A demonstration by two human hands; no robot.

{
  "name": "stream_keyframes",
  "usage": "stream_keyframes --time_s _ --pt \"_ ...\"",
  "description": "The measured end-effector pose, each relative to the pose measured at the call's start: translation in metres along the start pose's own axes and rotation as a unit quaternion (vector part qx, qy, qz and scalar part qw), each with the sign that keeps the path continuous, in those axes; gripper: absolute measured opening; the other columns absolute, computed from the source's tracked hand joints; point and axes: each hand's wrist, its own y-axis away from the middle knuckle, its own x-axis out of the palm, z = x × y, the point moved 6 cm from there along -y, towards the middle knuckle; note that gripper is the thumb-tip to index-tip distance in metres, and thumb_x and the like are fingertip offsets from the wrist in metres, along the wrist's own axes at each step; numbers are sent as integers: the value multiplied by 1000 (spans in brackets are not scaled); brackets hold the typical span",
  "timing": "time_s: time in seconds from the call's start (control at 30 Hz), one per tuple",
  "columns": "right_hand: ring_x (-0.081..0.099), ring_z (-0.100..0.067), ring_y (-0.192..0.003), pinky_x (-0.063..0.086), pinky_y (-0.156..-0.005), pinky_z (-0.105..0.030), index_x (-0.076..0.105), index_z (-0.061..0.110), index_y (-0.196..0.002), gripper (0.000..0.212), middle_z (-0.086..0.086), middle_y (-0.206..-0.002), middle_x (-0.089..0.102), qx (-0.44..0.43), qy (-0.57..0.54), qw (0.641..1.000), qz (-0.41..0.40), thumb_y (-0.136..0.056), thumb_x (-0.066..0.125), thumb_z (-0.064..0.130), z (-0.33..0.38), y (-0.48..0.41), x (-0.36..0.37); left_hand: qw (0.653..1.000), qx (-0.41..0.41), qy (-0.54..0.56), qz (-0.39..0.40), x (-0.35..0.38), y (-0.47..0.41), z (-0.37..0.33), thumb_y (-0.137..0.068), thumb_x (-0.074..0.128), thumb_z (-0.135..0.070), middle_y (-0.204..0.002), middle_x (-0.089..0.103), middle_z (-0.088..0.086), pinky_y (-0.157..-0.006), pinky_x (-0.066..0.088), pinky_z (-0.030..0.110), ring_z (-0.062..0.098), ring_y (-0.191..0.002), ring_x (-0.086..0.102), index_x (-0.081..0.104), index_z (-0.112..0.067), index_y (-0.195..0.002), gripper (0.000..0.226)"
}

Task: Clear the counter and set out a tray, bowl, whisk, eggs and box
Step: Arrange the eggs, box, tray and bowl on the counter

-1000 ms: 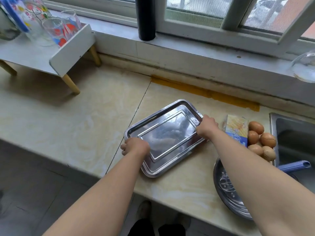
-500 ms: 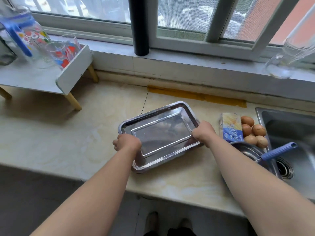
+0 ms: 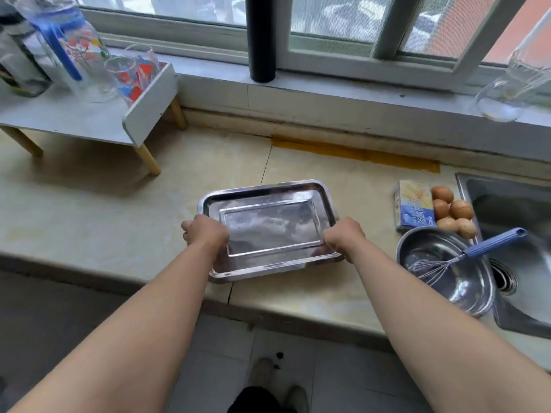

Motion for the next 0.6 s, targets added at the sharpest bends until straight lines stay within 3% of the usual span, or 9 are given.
stream_keyframes --time_s 0.1,0.2,0.4,0.6 --pt "64 -34 -102 52 -87 -37 64 0 -105 47 -19 -110 66 4 -24 1000 0 -61 53 13 0 2 15 1000 27 2 -2 -15 -8 2 -95 45 -17 -142 29 23 -102 41 39 41 -122 48 40 3 -134 44" --pt "64 -35 -92 48 -74 -32 61 3 -93 26 -15 -93 61 18 -58 998 -14 -70 52 9 13 25 18 999 50 8 14 -24 -26 5 -92 43 -6 -140 30 24 -97 46 39 43 -114 54 43 6 -129 40" --pt "49 -29 -74 38 -65 -30 55 3 -85 7 -8 -69 47 62 -100 992 -43 -80 51 4 21 37 44 994 76 17 71 -31 -62 15 -89 47 -7 -137 31 25 -95 51 45 46 -106 58 43 9 -128 42" --pt "49 -29 -75 37 -64 -30 50 5 -71 11 -11 -74 50 119 -139 980 -71 -82 52 4 11 41 67 988 107 -7 110 -24 -85 16 -90 44 -9 -139 31 23 -98 48 42 44 -110 54 44 6 -129 42"
